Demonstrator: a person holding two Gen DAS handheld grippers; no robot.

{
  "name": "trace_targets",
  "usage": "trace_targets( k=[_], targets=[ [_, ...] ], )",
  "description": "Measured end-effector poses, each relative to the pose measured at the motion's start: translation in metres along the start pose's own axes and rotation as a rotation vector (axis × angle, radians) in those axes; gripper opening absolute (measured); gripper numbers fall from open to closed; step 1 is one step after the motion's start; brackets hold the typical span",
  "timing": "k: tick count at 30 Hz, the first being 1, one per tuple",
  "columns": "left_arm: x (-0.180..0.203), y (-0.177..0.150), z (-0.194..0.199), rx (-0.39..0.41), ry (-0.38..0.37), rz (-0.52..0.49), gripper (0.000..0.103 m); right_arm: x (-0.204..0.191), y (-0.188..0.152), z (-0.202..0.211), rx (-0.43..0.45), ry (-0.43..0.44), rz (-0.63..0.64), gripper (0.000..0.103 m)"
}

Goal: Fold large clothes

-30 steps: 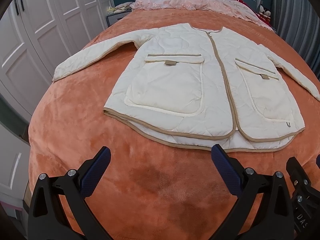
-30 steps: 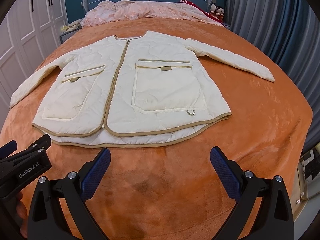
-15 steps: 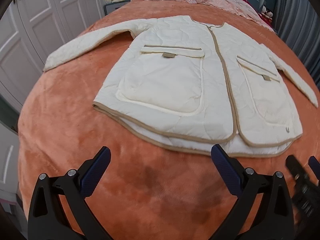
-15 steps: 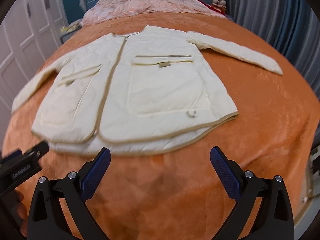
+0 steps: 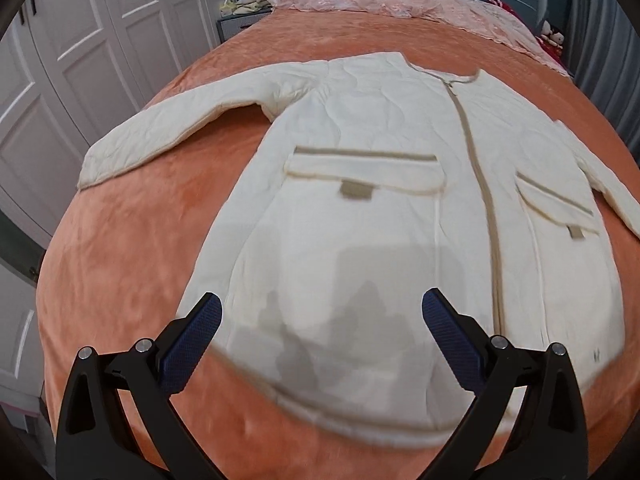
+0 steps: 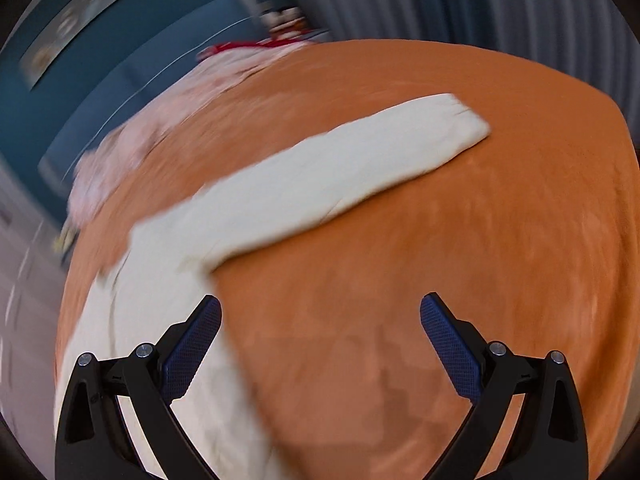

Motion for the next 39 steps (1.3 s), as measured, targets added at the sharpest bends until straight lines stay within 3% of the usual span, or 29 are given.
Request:
trace_targets(
  k=[4,10,16,18,20,22,26,31,34,39],
  targets=[
    [0.008,0.016,-0.026,-0.01,0.012,-0.011,0.098,0.045,0.041,-0.057,0.035,-0.094,-0.118,0.098],
    [0.025,0.036,-0.064,-0.039,0.031,-0.004,0.098,0.089,0.07,-0.118,0.071,-0.19,-0.248,0.098],
    [0.039,0.046,-0.092,-0.057,0.038,-0.006,0.098,0.107,0.082,-0.157,0.086,-0.254,-0.238,0.095],
    [0.04,0.048,-0.101,-0.065,0.042,-0.004,0.098,0.099,0.087,-0.162,0.103,-0.255,-0.179,0.075],
    [0.04,0.049,-0.108,-0.072,0.045,0.003,0.098,0.093,0.089,-0.169,0.089,-0.255,-0.127,0.038],
    [0.039,0.05,-0.112,-0.074,0.047,0.01,0.098,0.085,0.097,-0.173,0.088,-0.229,-0.104,0.018],
    [0.036,0.051,-0.116,-0.076,0.047,0.025,0.098,0.035,0.123,-0.157,0.159,-0.124,-0.076,0.013],
    [0.032,0.051,-0.116,-0.075,0.044,0.036,0.098,-0.101,0.137,-0.121,0.216,0.111,0.098,0.012],
    [0.029,0.049,-0.113,-0.077,0.04,0.044,0.098,-0.201,0.115,-0.096,0.204,0.284,0.229,0.012],
    [0.021,0.048,-0.111,-0.081,0.031,0.062,0.098,-0.34,0.028,-0.062,0.117,0.526,0.424,0.012]
  ],
)
Point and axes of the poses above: each gripper's, at about its wrist camera, not at the fingertips, and z roughly against the way its jaws point, x to its right, y to its top, the point moved 8 cm from there along -z, roughly the way its jaws point, and after that the axes turned 11 degrees about x, right-handed, at the moved point
